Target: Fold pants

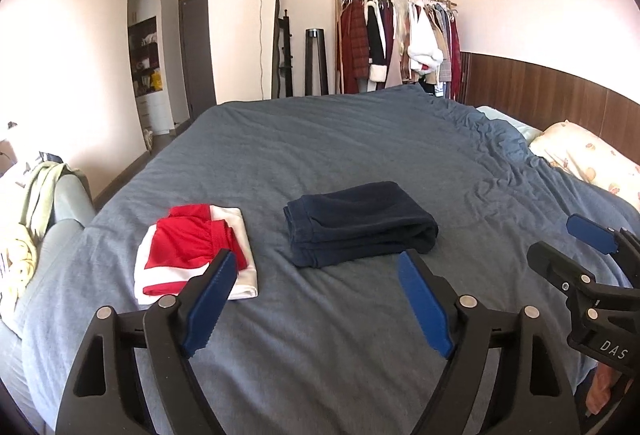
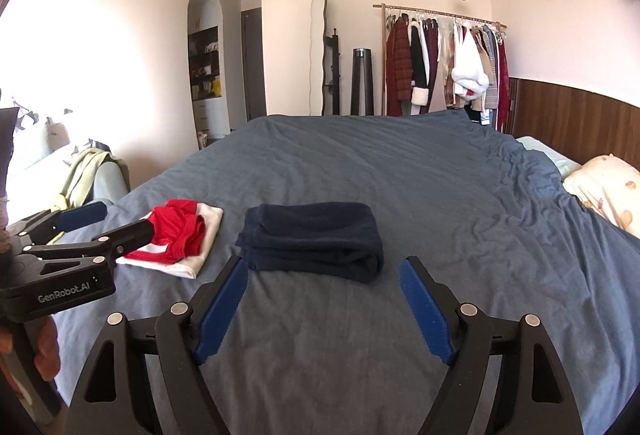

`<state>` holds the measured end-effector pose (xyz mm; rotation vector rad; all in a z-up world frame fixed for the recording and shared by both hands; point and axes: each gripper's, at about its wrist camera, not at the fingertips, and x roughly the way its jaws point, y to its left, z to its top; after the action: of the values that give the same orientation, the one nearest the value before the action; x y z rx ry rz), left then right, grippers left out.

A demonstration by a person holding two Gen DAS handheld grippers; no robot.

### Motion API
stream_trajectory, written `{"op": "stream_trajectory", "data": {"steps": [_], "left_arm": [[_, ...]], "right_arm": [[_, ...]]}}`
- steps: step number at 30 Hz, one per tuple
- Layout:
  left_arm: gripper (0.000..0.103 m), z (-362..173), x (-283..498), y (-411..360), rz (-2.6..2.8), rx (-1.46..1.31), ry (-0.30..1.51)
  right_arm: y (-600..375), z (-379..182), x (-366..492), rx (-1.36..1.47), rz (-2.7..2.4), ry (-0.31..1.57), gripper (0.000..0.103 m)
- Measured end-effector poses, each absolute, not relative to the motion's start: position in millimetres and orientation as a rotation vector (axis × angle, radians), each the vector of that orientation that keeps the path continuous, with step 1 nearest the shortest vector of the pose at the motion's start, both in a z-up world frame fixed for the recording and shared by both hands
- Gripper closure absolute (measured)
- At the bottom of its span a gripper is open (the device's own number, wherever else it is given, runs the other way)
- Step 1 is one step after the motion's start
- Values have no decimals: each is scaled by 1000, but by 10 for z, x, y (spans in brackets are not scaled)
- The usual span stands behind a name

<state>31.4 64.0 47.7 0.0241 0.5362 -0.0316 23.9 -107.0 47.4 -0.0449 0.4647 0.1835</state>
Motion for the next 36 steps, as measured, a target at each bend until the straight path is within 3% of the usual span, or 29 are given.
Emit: {"op": "stream_trajectory", "data": {"steps": [21, 29, 36], "left_arm": [[8, 455, -178, 582, -16, 31, 519], [8, 385, 251, 668, 31, 22, 531], [8, 417, 939, 762, 35, 6, 567]], "right_arm": [[-1244, 449, -204, -24, 159, 489, 24], [-1412, 416, 153, 14, 98, 502, 24], [-1546, 527, 975, 36, 89, 526, 24]]}}
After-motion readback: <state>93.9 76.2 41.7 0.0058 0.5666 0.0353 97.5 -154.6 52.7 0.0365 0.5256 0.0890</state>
